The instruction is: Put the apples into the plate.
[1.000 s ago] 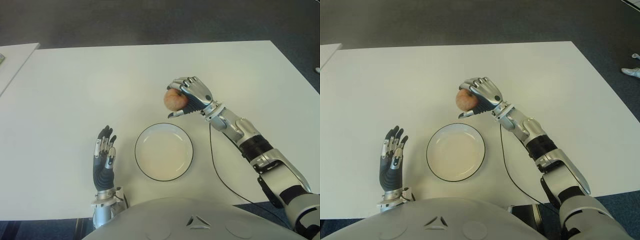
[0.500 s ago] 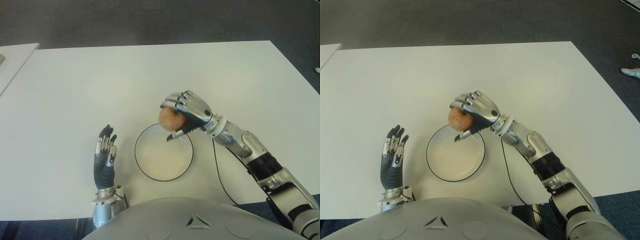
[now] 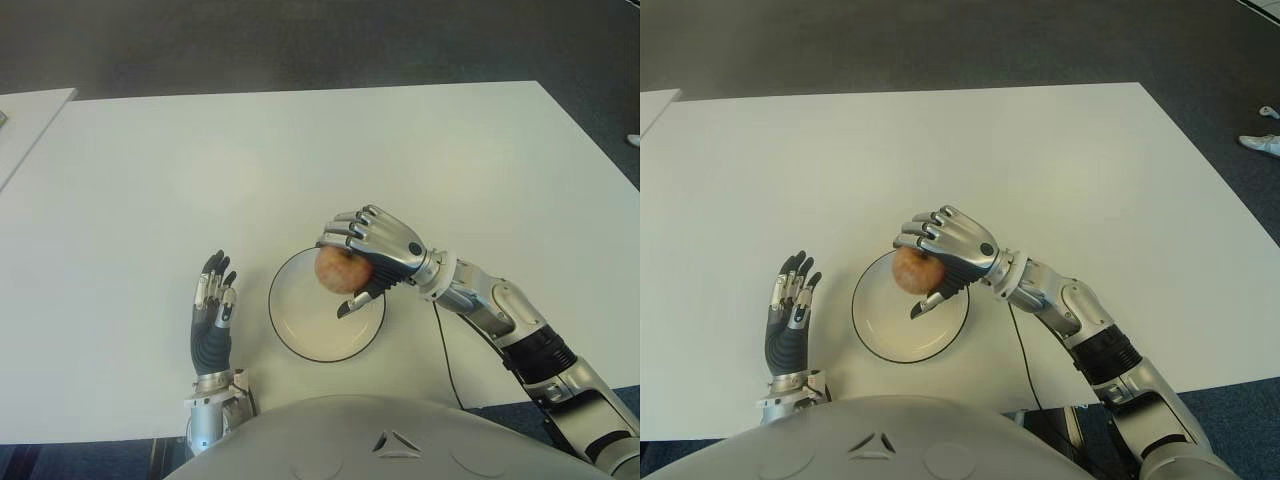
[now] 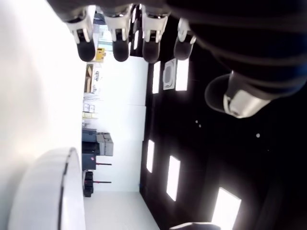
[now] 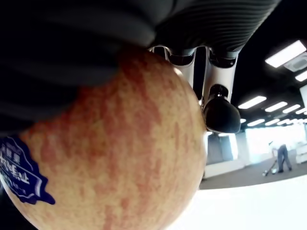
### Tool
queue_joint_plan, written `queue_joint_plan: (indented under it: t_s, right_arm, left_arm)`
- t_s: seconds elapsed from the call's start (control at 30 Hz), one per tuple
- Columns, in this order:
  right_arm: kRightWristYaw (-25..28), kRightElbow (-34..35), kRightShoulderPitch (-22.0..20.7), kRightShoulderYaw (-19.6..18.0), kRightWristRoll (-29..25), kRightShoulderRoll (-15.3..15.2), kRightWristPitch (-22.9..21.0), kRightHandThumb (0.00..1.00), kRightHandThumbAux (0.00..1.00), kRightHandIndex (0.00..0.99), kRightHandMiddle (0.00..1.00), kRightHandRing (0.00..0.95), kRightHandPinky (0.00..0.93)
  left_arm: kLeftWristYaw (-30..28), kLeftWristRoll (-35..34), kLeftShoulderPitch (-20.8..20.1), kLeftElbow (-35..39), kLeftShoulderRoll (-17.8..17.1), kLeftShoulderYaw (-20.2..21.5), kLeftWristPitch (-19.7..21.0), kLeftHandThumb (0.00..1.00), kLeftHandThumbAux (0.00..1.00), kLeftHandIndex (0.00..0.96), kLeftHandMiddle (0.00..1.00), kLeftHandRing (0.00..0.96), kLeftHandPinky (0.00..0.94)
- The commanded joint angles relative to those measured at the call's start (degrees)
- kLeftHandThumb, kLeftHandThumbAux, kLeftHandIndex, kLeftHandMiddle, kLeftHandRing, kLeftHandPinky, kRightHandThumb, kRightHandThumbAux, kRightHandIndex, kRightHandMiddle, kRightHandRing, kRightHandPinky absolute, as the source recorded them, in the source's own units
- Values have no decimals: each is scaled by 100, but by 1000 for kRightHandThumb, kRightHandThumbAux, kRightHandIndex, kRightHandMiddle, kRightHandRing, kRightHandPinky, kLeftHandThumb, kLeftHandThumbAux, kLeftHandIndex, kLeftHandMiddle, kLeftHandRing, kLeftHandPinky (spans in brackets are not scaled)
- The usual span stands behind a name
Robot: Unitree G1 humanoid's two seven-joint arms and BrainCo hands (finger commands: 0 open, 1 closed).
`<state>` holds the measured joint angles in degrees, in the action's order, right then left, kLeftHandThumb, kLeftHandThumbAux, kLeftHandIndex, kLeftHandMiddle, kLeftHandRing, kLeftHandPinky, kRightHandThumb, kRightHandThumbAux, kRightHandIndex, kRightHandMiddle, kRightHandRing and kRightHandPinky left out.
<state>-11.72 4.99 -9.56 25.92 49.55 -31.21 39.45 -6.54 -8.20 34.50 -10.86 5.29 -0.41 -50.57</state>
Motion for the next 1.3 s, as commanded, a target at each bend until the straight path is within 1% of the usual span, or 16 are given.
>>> queue_joint_plan:
  t_s: [0.03, 0.07, 0.2, 0.4, 0.73, 0.8, 0.97, 1.23, 1.3]
  right_arm:
    - [144, 127, 119, -82, -51, -31, 111, 852, 675, 397, 530, 824, 820]
    - [175, 135, 137, -94, -84, -34, 128, 852, 675, 397, 531, 824, 819]
    - [278, 90, 240, -97, -238, -46, 242, 853, 675, 398, 532, 824, 815]
    - [286, -152, 275, -53, -210, -12, 439, 853, 674, 400, 534, 822, 808]
    - [187, -487, 191, -33, -120, 147, 562, 853, 674, 400, 533, 821, 806]
    - [167, -541, 186, -26, -107, 175, 581, 853, 674, 399, 533, 819, 806]
    - [177, -688, 156, 37, -81, 218, 692, 853, 674, 399, 534, 817, 807]
    - [-3, -1135, 19, 219, 258, 418, 748, 853, 674, 401, 533, 820, 807]
    - [-177, -1371, -67, 330, 483, 499, 720, 853, 674, 401, 532, 821, 809]
  left_arm:
    - [207, 189, 258, 259, 189, -68, 303, 70, 440, 23, 0, 0, 25]
    - [246, 218, 278, 312, 192, -87, 356, 70, 441, 22, 0, 0, 23]
    - [539, 434, 475, 791, 285, -209, 813, 70, 445, 17, 0, 0, 17]
    - [728, 531, 564, 993, 249, -382, 933, 77, 445, 11, 0, 0, 6]
    - [927, 599, 713, 1307, 169, -610, 1183, 88, 456, 9, 0, 0, 3]
    - [959, 604, 734, 1345, 164, -644, 1216, 89, 461, 9, 0, 0, 1]
    - [1034, 605, 732, 1338, 168, -715, 1156, 91, 465, 10, 0, 0, 13]
    - [1147, 686, 746, 1349, 147, -803, 1072, 87, 454, 9, 0, 0, 4]
    - [1166, 692, 746, 1338, 146, -815, 1035, 86, 453, 11, 0, 0, 3]
